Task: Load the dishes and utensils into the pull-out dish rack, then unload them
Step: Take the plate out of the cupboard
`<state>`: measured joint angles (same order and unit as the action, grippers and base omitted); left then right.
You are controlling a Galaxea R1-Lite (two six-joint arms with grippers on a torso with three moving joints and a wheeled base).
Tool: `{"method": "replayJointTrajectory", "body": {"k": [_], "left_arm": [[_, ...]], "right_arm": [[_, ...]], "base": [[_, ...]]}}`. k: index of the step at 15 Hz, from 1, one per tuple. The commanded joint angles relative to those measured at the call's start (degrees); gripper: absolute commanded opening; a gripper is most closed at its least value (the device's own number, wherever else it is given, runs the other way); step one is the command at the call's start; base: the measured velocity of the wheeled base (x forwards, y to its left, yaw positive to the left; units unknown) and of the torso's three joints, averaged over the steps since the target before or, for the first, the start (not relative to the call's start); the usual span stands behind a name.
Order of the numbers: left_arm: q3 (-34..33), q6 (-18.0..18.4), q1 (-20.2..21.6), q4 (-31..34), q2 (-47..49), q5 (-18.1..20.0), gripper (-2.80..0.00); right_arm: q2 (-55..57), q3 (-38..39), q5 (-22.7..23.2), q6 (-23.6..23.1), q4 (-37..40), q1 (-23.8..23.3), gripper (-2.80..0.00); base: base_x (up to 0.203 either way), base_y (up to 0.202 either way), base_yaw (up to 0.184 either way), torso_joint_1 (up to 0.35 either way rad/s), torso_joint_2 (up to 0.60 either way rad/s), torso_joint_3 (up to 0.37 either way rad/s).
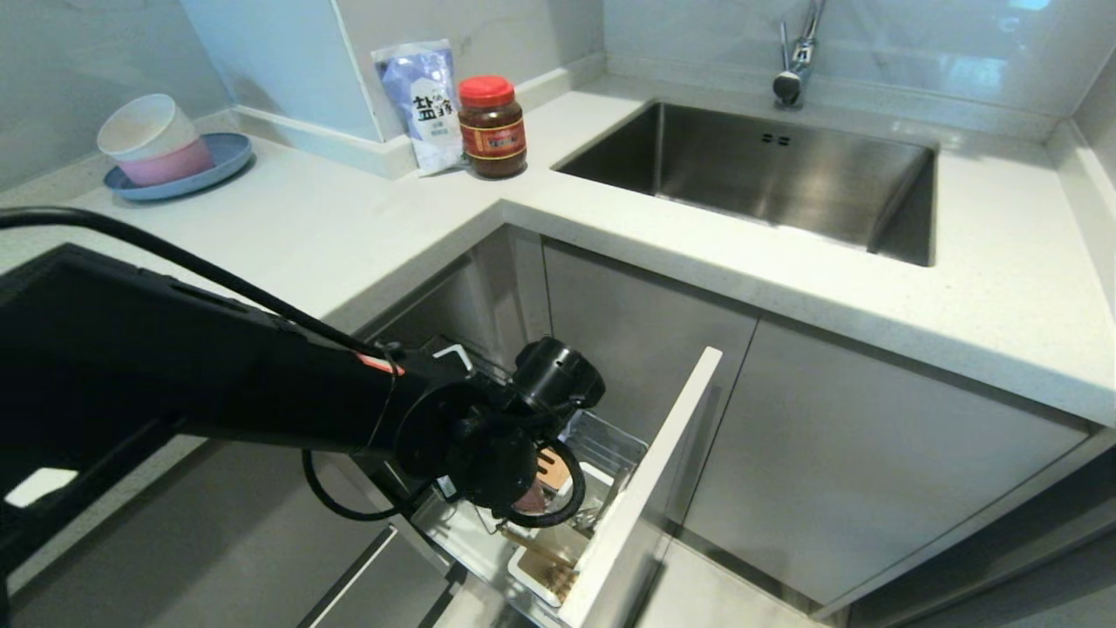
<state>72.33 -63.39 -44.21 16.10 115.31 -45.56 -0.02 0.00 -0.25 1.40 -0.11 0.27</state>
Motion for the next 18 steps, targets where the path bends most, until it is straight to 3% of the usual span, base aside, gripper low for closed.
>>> {"method": "replayJointTrajectory", "body": {"k": [1, 18], "left_arm": [[0.0, -0.3, 0.8, -0.3, 2.0, -0.2, 0.00], [0.2, -0.2, 2.6, -2.0, 5.5, -0.2, 0.00]], "right_arm": [[-0.2, 0.1, 0.0, 0.0, 0.0, 0.1, -2.80], [-0.2, 0.1, 0.0, 0.0, -0.1, 0.1, -2.80]], "base": [[0.000, 0.000, 0.000, 0.000, 0.00, 0.000], [0.000, 0.000, 0.000, 0.000, 0.00, 0.000]]}}
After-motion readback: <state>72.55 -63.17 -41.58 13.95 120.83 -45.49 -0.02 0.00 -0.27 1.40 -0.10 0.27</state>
